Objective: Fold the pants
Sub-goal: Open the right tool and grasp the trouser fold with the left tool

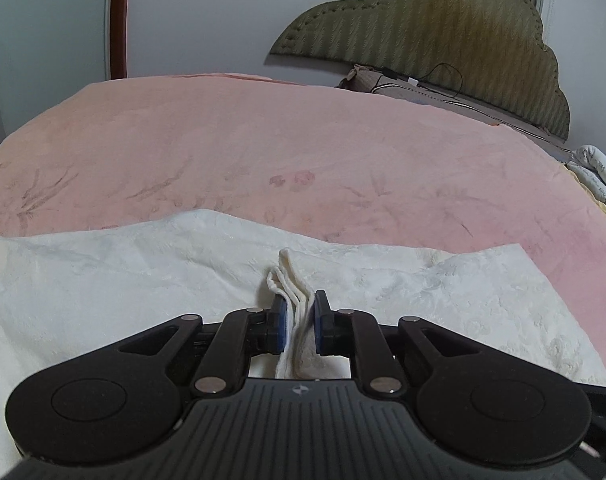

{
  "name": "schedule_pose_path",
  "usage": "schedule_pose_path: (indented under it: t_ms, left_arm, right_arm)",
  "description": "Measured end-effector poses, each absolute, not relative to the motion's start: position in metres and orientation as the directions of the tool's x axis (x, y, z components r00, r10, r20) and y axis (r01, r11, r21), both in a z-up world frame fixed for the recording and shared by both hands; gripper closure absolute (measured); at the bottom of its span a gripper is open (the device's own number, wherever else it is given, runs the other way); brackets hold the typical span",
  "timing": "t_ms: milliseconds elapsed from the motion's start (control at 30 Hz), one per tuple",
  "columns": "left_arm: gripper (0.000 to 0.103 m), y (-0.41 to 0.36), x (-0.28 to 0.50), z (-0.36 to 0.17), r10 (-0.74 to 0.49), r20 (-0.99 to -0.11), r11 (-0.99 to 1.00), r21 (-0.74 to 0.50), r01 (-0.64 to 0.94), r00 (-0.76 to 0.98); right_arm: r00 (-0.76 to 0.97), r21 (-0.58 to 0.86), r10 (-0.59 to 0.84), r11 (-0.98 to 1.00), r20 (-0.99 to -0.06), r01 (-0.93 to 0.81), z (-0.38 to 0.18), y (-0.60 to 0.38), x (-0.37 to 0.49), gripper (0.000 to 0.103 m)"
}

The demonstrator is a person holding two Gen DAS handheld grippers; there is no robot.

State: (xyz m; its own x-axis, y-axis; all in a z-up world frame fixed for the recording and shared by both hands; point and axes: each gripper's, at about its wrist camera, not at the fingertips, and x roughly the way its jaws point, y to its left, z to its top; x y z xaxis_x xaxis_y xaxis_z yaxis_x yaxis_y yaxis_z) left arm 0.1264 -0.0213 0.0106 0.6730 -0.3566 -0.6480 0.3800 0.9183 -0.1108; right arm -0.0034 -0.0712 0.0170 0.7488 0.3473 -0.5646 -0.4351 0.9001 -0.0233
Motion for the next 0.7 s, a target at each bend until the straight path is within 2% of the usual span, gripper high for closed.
schedule_pose_path:
  t_ms: [133, 300, 333, 433, 500, 600, 700]
  left_arm:
    - [0.088, -0.024, 0.121, 0.013, -0.357, -0.616, 0.915, -0.078, 0.397, 0.702]
    - [0.089, -0.029, 0.112, 0.019, -0.350, -0.569, 0.909, -0.014, 0.417, 0.744]
    - [0.087, -0.030, 0.112, 0.018, -0.341, -0.579, 0.909, 0.000, 0.418, 0.741]
    - [0.071, -0.025, 0.119, 0.018, -0.266, -0.619, 0.936, 0.020, 0.353, 0.739]
    - [0.065, -0.012, 0.117, 0.027, -0.197, -0.601, 0.962, 0.033, 0.271, 0.774]
    - [0.063, 0.008, 0.111, 0.042, -0.124, -0.567, 0.976, 0.077, 0.202, 0.814]
    - [0.060, 0.021, 0.107, 0.049, -0.085, -0.587, 0.980, 0.098, 0.175, 0.805]
  right_arm:
    - [0.745, 0.107, 0.412, 0.900, -0.525, -0.422, 0.031, -0.104, -0.019, 0.042]
    - [0.777, 0.154, 0.340, 0.939, -0.530, -0.307, 0.028, -0.114, 0.001, 0.042]
    - [0.776, 0.154, 0.332, 0.943, -0.537, -0.296, 0.025, -0.112, 0.004, 0.042]
    - [0.760, 0.100, 0.297, 0.950, -0.578, -0.295, 0.017, -0.104, 0.020, 0.042]
    - [0.754, 0.034, 0.264, 0.952, -0.601, -0.305, 0.011, -0.099, 0.025, 0.042]
    - [0.773, 0.006, 0.251, 0.952, -0.582, -0.305, 0.015, -0.097, 0.022, 0.042]
    - [0.800, 0.001, 0.277, 0.945, -0.533, -0.327, 0.017, -0.085, 0.010, 0.042]
